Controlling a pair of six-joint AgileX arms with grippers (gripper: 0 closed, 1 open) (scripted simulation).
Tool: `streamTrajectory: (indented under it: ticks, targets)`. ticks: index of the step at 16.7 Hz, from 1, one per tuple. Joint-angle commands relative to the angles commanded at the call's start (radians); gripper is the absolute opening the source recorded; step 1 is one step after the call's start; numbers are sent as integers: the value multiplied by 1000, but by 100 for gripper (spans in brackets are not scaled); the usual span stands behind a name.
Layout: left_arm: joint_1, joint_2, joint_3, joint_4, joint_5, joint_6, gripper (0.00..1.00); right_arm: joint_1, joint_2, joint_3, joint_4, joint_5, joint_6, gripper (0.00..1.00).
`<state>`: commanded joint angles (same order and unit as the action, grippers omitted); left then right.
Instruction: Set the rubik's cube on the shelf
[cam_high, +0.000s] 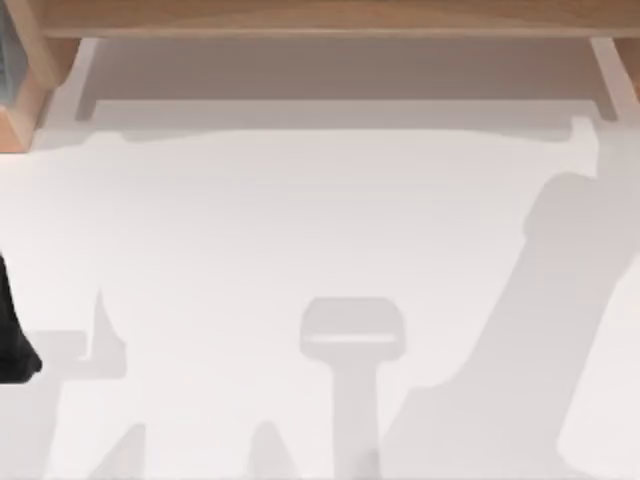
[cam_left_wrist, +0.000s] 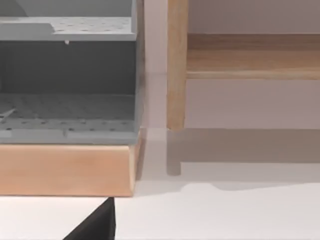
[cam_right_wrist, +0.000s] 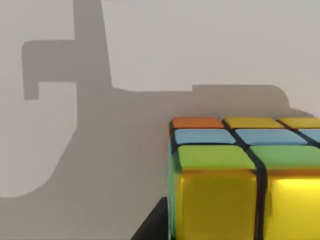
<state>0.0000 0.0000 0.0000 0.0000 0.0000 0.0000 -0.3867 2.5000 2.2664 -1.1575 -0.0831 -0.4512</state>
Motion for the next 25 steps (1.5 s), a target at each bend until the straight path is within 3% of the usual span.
streamTrajectory:
  ticks: [8,17,25]
  targets:
    - [0,0,0,0,0,0,100,-4,5,115,-123,-15,-3,0]
    - [0,0,0,0,0,0,100,-1,-4,124,-121,11,1,0]
    - [0,0,0,0,0,0,100,108,-311,-179,51,202,7,0]
